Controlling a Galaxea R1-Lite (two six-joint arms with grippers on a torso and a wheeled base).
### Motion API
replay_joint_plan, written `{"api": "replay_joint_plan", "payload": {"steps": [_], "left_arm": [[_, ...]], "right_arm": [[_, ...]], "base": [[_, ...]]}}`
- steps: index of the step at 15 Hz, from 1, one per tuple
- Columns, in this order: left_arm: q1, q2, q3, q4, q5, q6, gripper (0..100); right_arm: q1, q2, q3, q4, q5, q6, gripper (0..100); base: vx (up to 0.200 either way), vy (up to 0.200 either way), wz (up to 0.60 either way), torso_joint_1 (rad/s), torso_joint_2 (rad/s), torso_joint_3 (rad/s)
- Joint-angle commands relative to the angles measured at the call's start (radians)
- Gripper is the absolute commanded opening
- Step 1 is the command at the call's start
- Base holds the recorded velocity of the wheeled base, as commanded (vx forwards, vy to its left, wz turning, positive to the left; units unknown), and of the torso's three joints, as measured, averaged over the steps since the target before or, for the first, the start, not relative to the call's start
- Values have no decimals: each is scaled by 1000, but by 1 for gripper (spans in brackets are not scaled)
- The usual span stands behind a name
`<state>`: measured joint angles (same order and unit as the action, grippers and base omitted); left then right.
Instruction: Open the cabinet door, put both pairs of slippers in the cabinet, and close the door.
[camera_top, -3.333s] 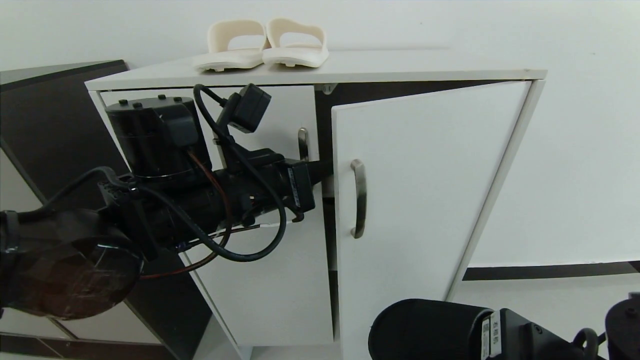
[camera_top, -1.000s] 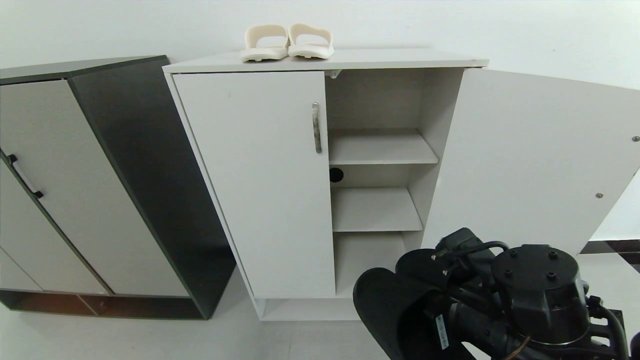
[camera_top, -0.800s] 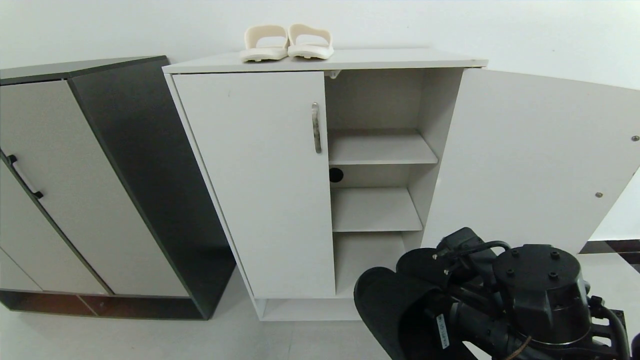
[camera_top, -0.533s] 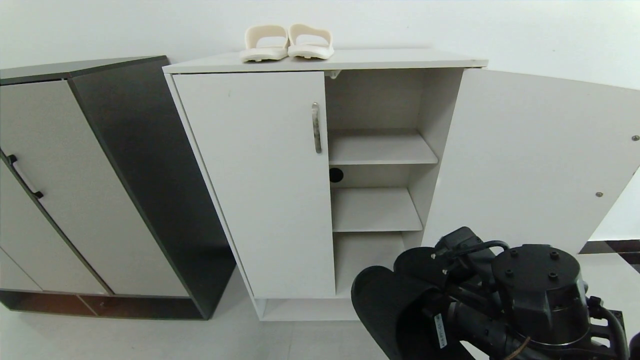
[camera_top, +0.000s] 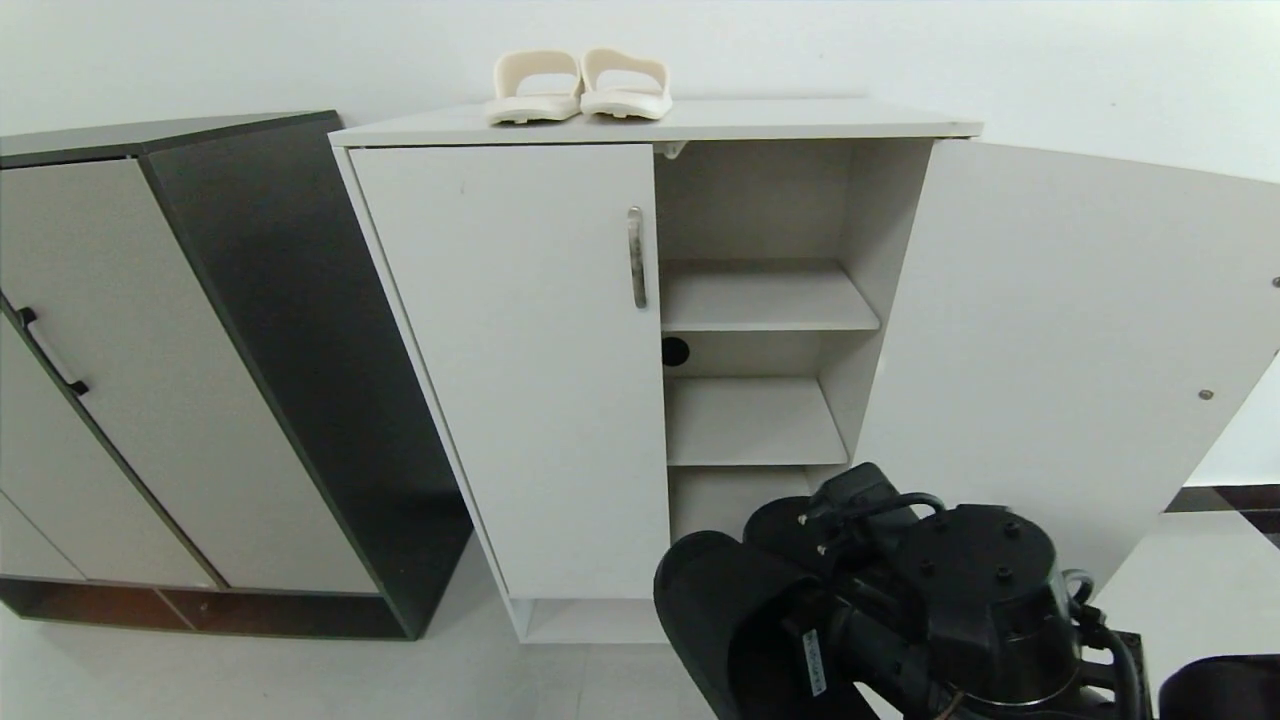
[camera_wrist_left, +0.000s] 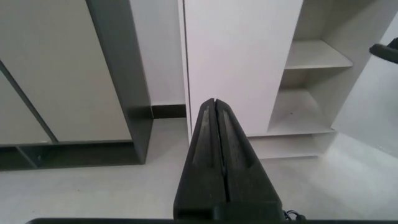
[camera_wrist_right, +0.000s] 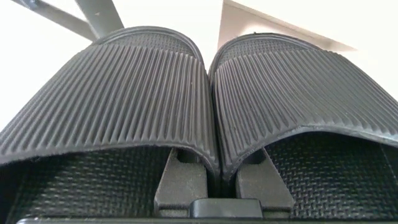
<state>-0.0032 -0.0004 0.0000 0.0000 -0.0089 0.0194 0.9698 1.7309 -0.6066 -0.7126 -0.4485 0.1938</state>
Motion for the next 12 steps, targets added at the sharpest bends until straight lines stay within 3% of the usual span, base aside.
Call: {"api": "replay_joint_plan", "payload": {"steps": [1, 2, 12], "left_arm": [[0, 2, 0, 0, 0, -1, 0], [0, 2, 0, 0, 0, -4, 0], [0, 2, 0, -2, 0, -15, 0]], "right_arm": [[43, 165, -125, 1, -150, 55, 0], [43, 199, -168, 1, -185, 59, 0], [-8, 365, -282, 1, -183, 85, 0]], "base": [[0, -200, 0, 7, -7, 12], [0, -200, 0, 7, -2, 7], [0, 0, 0, 0, 0, 0]]}}
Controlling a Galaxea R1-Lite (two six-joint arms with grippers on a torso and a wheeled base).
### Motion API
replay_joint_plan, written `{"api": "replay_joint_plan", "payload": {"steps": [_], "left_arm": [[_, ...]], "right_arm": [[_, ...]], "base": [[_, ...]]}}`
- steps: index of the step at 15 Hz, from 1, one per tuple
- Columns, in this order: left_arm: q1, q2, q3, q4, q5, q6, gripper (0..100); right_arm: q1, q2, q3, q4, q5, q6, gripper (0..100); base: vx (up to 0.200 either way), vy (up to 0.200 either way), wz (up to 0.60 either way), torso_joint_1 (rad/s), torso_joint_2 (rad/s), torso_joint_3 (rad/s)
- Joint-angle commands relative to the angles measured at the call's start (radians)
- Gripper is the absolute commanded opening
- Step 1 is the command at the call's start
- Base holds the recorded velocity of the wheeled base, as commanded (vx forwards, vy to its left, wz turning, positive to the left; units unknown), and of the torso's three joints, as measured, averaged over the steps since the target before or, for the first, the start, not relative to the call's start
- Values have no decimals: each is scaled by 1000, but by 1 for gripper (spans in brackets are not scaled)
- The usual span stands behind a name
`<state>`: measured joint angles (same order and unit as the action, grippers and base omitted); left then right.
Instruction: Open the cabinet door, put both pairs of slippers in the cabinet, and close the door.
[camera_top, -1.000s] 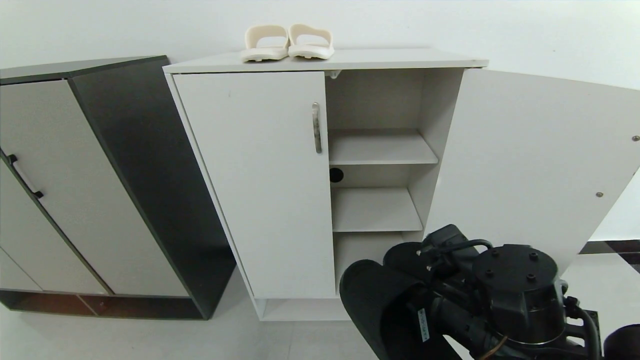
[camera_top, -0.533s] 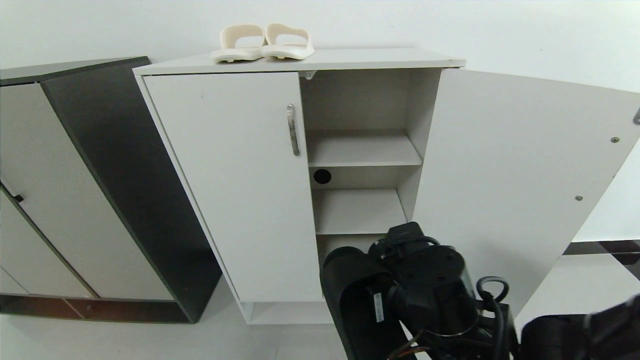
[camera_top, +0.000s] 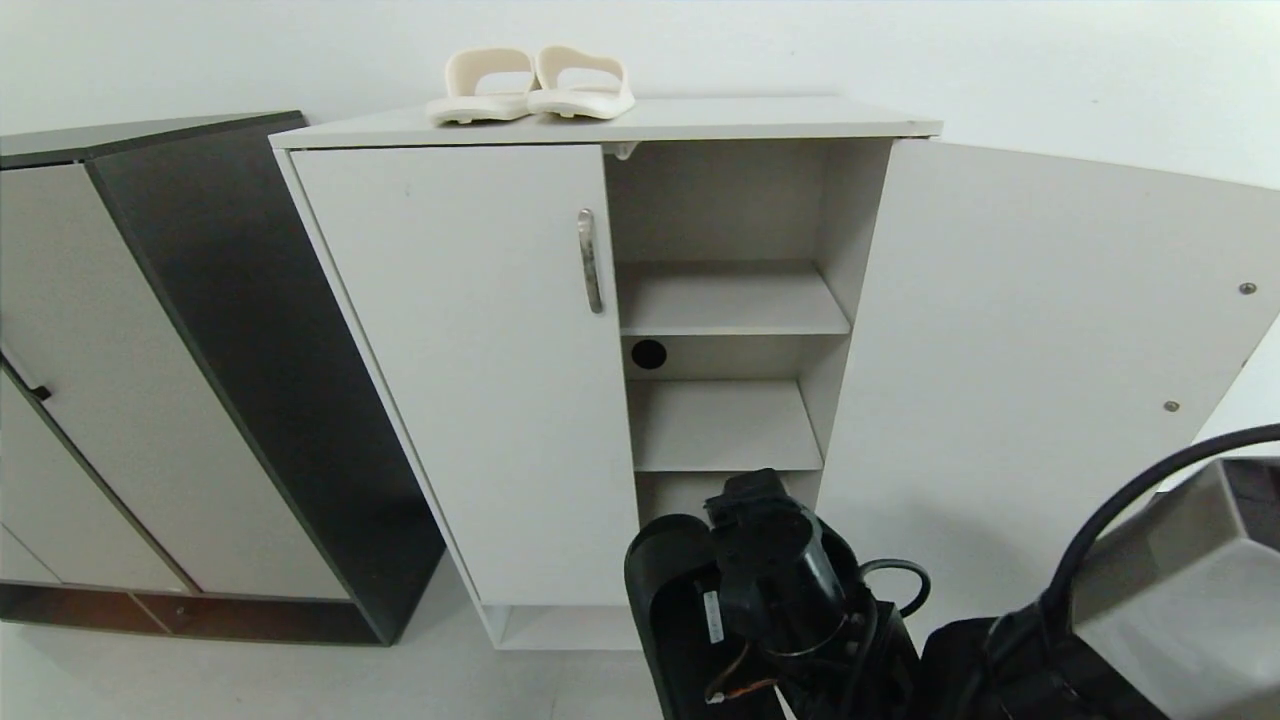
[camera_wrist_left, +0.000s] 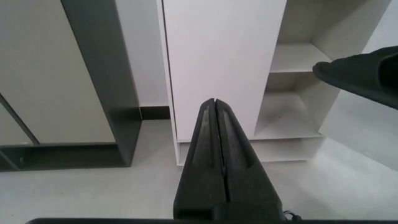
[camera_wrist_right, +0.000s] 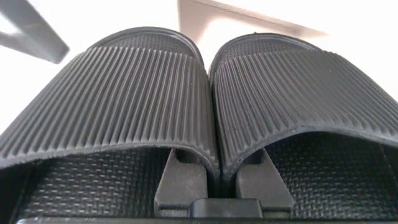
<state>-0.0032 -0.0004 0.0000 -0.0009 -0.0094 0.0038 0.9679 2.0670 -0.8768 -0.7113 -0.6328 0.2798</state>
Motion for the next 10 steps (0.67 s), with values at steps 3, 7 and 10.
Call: {"api": "replay_joint_plan", "payload": {"steps": [3, 7, 10], "left_arm": [[0, 2, 0, 1, 0, 1, 0], [0, 2, 0, -1, -1, 1, 0], [0, 2, 0, 1, -3, 4, 0]], "right_arm": [[-11, 81, -77, 12, -4, -8, 0], [-11, 87, -136, 110, -15, -7, 0], [-11, 91, -166, 150, -18, 1, 0]], "base": [[0, 0, 0, 0, 0, 0], [0, 0, 0, 2, -1, -114], [0, 0, 0, 2, 4, -186]]}}
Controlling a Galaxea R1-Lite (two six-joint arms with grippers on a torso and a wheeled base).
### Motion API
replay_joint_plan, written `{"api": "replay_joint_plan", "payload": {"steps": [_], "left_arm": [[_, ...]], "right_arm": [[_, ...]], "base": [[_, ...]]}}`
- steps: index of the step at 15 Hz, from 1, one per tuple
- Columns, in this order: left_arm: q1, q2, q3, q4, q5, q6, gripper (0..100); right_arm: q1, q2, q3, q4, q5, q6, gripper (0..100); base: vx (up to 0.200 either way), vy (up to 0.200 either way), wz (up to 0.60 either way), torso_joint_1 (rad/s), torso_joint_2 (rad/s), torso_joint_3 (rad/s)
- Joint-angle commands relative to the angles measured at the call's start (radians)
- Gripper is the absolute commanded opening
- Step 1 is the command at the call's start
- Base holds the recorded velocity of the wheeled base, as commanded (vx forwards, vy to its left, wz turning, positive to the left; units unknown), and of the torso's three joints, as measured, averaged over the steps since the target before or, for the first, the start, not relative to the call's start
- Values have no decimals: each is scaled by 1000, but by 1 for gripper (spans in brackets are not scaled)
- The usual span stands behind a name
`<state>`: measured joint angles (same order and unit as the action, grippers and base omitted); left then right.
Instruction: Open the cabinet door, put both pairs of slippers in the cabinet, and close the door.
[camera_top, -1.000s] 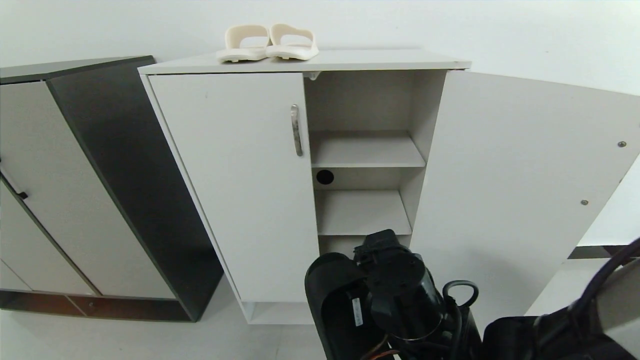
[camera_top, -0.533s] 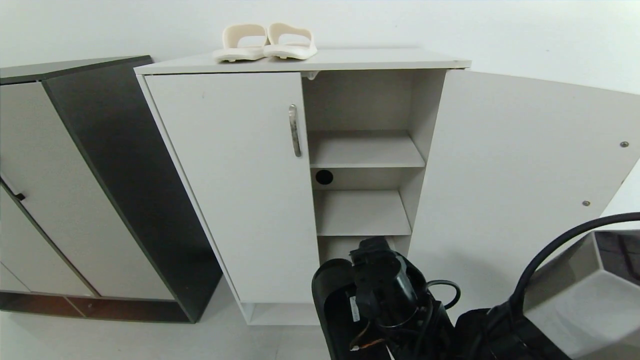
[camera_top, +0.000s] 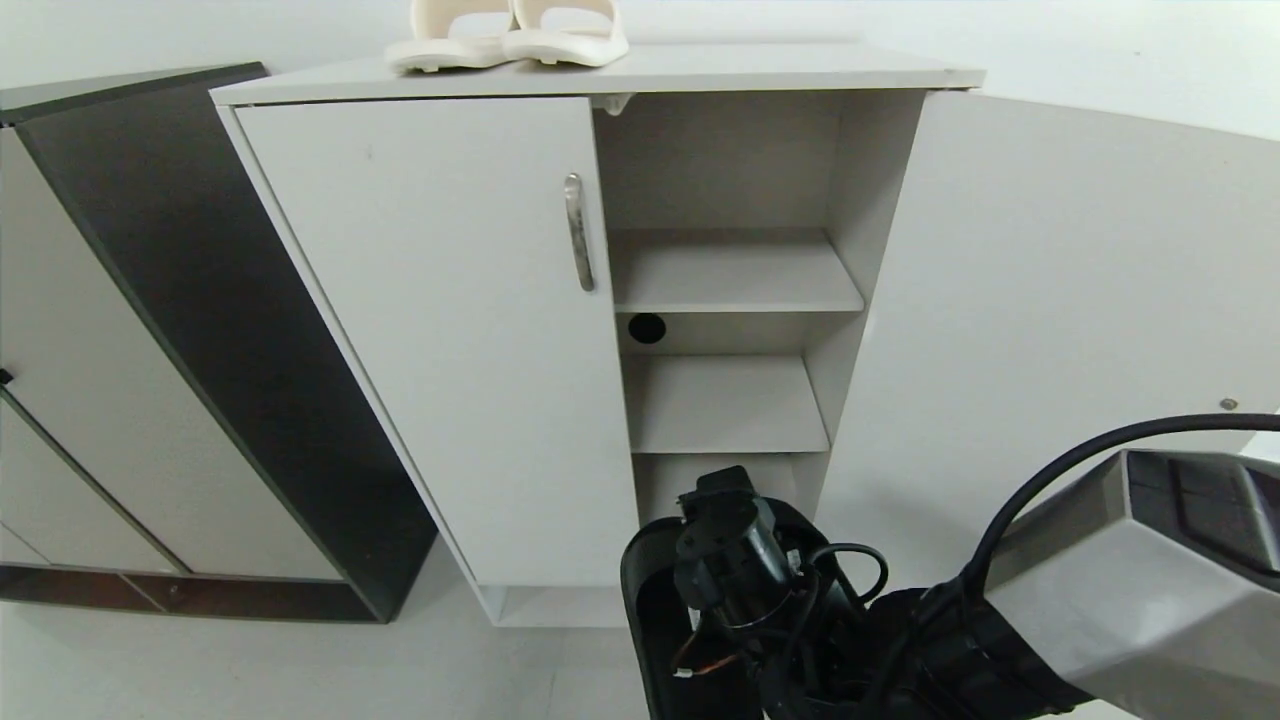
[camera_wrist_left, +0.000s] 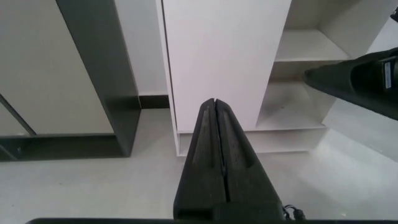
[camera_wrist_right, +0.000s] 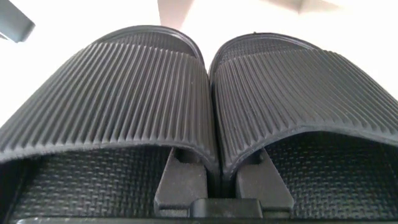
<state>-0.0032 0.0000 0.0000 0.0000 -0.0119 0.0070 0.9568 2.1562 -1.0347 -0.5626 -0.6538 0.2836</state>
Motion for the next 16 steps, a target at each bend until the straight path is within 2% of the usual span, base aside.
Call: {"api": "replay_joint_plan", "payload": {"steps": [1, 4, 8, 9, 10, 14, 16], "left_arm": [[0, 2, 0, -2, 0, 1, 0], [0, 2, 0, 0, 0, 1, 0], [0, 2, 0, -2, 15, -2, 0], [0, 2, 0, -2, 15, -2, 0], [0, 2, 0, -2, 12, -2, 0], [0, 2, 0, -2, 12, -2, 0], [0, 2, 0, -2, 12, -2, 0]], "right_arm": [[0, 19, -30, 6, -30, 16, 0], [-10, 53, -76, -33, -136, 29, 0], [-27, 48, -31, -226, -148, -38, 0], [-27, 48, -31, -226, -148, -38, 0], [-50, 67, -5, -358, -150, -115, 0], [-61, 131, 18, -668, -202, -254, 0], [-75, 159, 18, -701, -202, -268, 0]], "base": [[0, 0, 0, 7, 2, -203], [0, 0, 0, 2, 4, -198], [0, 0, 0, 2, 2, -177], [0, 0, 0, 0, 0, 0], [0, 0, 0, 0, 0, 0], [0, 0, 0, 0, 0, 0], [0, 0, 0, 0, 0, 0]]}}
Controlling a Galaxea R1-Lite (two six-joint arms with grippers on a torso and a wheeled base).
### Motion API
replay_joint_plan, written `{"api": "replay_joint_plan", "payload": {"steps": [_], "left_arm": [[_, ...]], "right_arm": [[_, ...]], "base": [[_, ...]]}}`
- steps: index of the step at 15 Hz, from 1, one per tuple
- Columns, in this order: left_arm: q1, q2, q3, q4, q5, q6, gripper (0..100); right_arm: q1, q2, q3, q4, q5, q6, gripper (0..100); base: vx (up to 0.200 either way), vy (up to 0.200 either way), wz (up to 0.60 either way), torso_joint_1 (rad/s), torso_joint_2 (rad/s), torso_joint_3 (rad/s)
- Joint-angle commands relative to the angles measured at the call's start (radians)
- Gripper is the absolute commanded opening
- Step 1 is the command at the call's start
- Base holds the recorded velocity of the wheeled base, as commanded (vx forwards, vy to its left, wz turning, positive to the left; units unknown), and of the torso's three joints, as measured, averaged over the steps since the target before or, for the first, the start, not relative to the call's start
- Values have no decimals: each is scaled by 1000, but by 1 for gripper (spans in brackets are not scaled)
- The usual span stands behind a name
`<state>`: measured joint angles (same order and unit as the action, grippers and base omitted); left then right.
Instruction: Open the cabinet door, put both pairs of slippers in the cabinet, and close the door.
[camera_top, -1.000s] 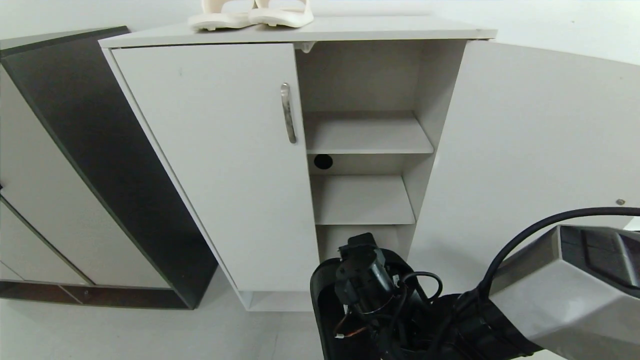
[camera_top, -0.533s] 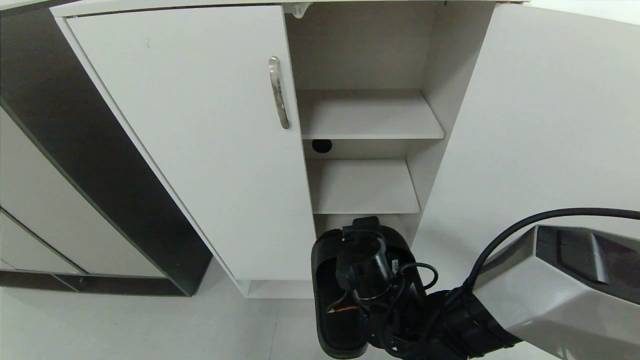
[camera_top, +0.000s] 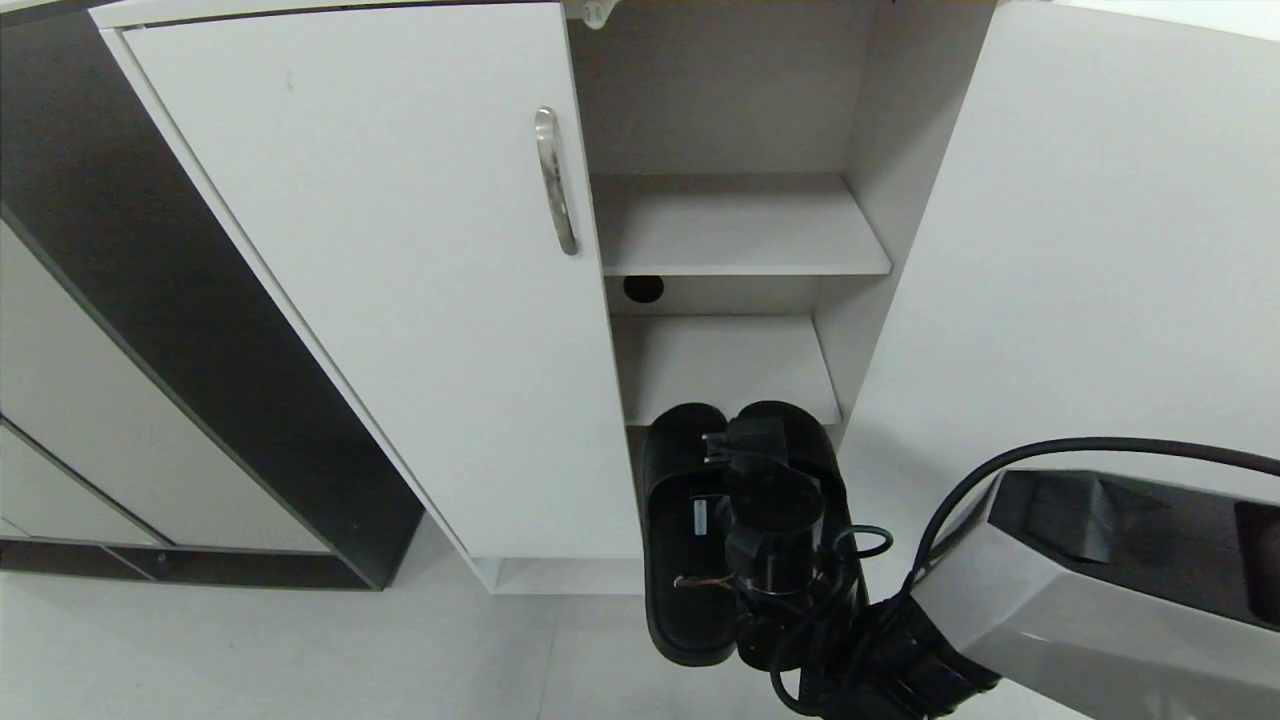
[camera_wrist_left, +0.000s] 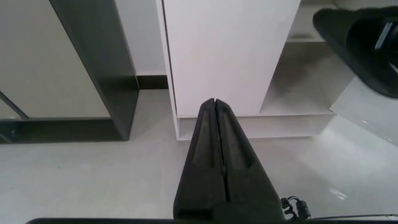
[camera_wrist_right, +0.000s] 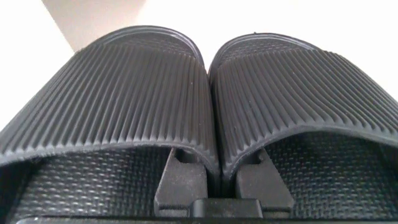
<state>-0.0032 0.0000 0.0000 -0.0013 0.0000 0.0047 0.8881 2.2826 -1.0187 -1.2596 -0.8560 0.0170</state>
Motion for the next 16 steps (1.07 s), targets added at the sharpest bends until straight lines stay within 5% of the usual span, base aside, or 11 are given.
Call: {"api": "replay_joint_plan", "payload": {"steps": [1, 6, 16], "left_arm": [[0, 2, 0, 0, 0, 0, 0], [0, 2, 0, 0, 0, 0, 0], [0, 2, 0, 0, 0, -2, 0]], "right_arm": [[-14, 37, 2, -7, 0, 1, 0], [-21, 40, 11, -11, 2, 4, 0], [-34, 51, 6, -12, 14, 4, 0]], "base": [[0, 0, 0, 0, 0, 0], [0, 0, 0, 0, 0, 0], [200, 0, 0, 1, 2, 1]]}}
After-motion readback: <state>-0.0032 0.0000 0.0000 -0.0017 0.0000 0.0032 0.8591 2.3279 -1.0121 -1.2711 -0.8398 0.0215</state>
